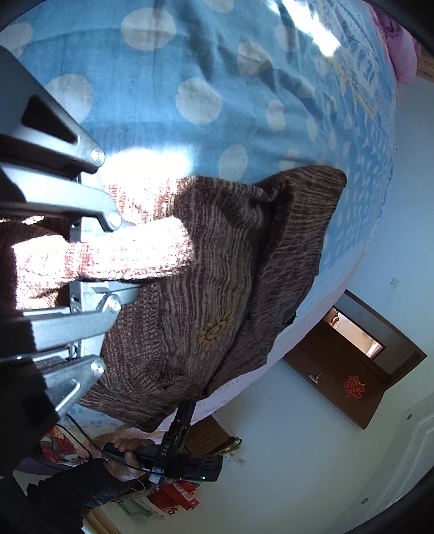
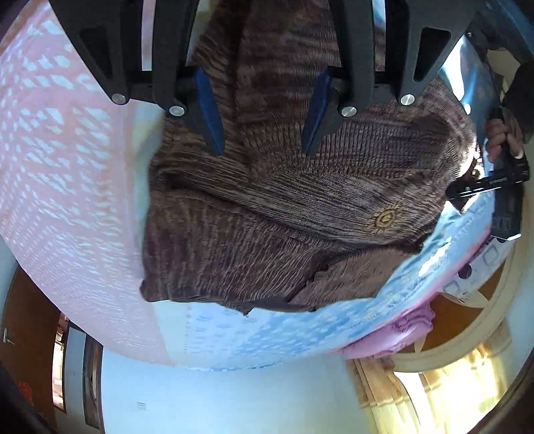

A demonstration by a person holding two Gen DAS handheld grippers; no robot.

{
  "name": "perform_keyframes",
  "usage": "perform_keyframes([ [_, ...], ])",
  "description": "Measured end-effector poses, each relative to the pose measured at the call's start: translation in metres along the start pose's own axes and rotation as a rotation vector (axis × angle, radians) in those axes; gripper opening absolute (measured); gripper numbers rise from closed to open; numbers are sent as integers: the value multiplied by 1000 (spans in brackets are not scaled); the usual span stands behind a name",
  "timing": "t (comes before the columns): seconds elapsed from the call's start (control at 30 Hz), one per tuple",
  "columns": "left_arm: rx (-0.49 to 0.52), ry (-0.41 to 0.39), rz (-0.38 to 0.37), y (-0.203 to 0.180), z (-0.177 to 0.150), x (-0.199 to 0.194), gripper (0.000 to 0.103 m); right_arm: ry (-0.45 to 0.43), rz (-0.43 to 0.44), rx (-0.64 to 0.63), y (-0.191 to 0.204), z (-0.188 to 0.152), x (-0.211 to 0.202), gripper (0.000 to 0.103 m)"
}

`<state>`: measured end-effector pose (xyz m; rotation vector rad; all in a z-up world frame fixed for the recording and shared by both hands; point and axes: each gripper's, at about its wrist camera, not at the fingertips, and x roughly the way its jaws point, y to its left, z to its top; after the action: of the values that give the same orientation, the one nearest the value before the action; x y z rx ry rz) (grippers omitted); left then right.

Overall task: Fold small clothes
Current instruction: 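Lift the hem with both grippers and fold it over toward the collar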

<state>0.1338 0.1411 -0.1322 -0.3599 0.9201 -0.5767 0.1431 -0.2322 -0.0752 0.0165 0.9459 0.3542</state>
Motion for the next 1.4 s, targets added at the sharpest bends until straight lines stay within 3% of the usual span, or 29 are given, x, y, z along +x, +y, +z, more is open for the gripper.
perform_keyframes([
  [0.07, 1, 7, -2, 0, 1, 0, 15, 27, 40, -3, 6, 2, 15, 50],
  [0.1, 3, 9, 1, 0, 1, 1, 15, 25, 17, -31, 12, 1, 17, 50],
  [0.17, 10, 9, 4, -1, 1, 1, 15, 36, -25, -70, 18, 0, 15, 31],
  [0.2, 19, 9, 6, -2, 0, 2, 15, 40, -18, -54, 17, 0, 12, 10],
  [0.23, 32, 10, 7, -5, 0, 2, 14, 34, -16, -28, 15, -2, 7, 8],
  [0.5, 67, -49, 28, -21, 9, -19, 9, -112, -40, 43, 19, -5, -59, 7],
  [0.6, 104, -107, 37, -34, 26, -35, 9, -191, -57, 13, 26, 11, -87, 7],
  [0.77, 133, -164, 94, -42, 64, -38, 9, -272, -129, -20, 34, 39, -98, 7],
  [1.13, 92, -208, 184, -29, 155, 12, 9, -349, -307, -8, 8, 123, -54, 7],
  [1.27, 74, -215, 184, -22, 179, 39, 9, -360, -390, 20, -11, 149, -20, 7],
  [1.4, 37, -197, 220, -9, 197, 78, 9, -307, -451, 78, -37, 157, 32, 7],
])
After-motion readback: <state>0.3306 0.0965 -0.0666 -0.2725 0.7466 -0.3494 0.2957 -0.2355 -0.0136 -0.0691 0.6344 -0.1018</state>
